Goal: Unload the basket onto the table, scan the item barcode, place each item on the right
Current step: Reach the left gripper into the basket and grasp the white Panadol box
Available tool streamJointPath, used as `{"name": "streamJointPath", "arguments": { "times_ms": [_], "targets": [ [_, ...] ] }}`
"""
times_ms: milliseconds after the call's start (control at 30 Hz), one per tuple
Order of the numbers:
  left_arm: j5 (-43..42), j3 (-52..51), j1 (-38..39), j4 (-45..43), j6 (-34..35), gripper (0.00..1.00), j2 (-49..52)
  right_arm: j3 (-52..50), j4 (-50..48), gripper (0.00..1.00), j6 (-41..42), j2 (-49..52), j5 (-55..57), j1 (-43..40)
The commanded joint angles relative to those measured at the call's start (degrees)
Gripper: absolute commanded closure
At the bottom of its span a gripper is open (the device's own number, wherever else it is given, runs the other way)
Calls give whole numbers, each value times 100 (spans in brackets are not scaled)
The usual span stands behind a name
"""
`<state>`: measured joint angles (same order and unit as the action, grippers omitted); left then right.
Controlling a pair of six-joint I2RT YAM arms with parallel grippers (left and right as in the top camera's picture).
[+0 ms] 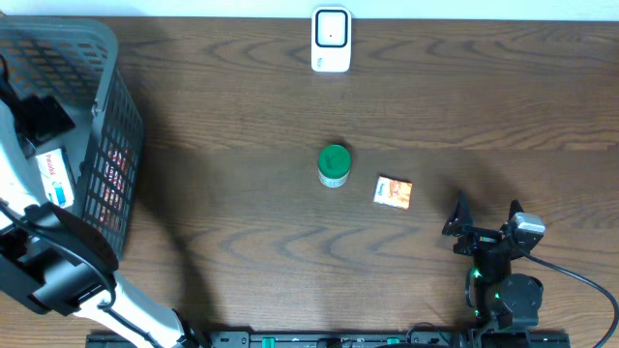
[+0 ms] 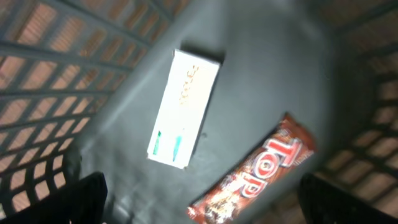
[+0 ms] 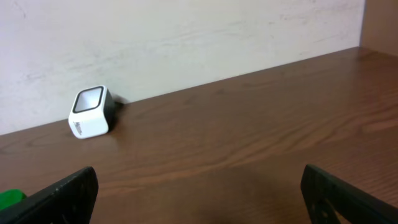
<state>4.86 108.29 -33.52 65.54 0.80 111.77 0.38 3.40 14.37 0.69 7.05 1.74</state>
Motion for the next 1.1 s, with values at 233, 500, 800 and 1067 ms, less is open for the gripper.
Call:
{"name": "streamJointPath", "arguments": {
  "times_ms": [233, 500, 800, 1067],
  "targets": [
    [247, -1432, -400, -1290, -767, 1, 57, -7, 22, 1, -72, -35, -9, -68],
    [90, -2037, -581, -2159, -831, 2, 66, -7, 22, 1, -74, -35, -9, -68],
    [-55, -2184, -586, -2369, -828, 2, 411, -7, 22, 1, -74, -35, -9, -68],
    [-63, -2184, -586, -2367, -750, 2, 1016, -7, 22, 1, -74, -35, -9, -68]
  ]
}}
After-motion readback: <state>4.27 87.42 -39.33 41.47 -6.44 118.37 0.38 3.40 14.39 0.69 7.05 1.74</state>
